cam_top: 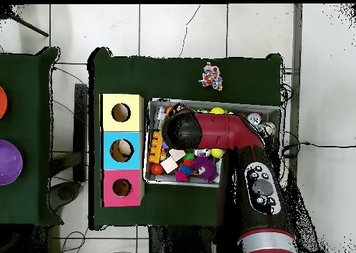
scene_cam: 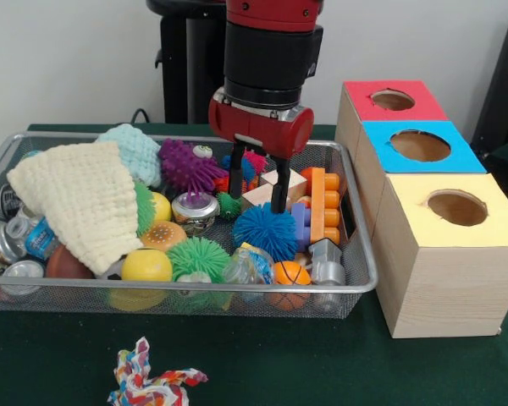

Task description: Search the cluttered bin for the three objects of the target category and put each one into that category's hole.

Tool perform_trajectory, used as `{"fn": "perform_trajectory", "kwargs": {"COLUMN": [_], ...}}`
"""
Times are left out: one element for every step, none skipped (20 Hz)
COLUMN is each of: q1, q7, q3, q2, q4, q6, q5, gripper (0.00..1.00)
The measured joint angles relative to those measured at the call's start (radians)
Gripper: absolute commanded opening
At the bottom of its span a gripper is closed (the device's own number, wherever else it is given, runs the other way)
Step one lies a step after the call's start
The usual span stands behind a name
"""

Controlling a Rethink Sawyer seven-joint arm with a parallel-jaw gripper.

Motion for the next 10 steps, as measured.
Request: {"fn": "perform_trajectory", "kwargs": {"q1": [-0.001,-0.012,-0.018,-0.022,-0.032,-0.038,-0.042,-0.049,-0.055,-0.056], "q7": [0.000,0.000,0.000,0.000,0.000,0.000,0.000,0.000,0.000,0.000], "q3": [0.001,0.013,0.019,0.023,0.032,0.036,0.039,0.045,0.051,0.052], "q2": [0.000,-0.005,-0.007,-0.009,-0.014,-0.017,-0.019,-0.022,-0.025,-0.025], "q4": [0.000,0.000,0.000,0.000,0.000,0.000,0.000,0.000,0.000,0.000], "q6": [0.000,0.010,0.016,0.021,0.036,0.045,0.053,0.069,0.089,0.095], "q5": [0.000,-0.001,-0.001,-0.001,-0.002,-0.003,-0.003,-0.004,-0.004,-0.004], "gripper": [1.00,1.00,1.00,1.00,1.00,1.00,1.00,1.00,1.00,1.00]}}
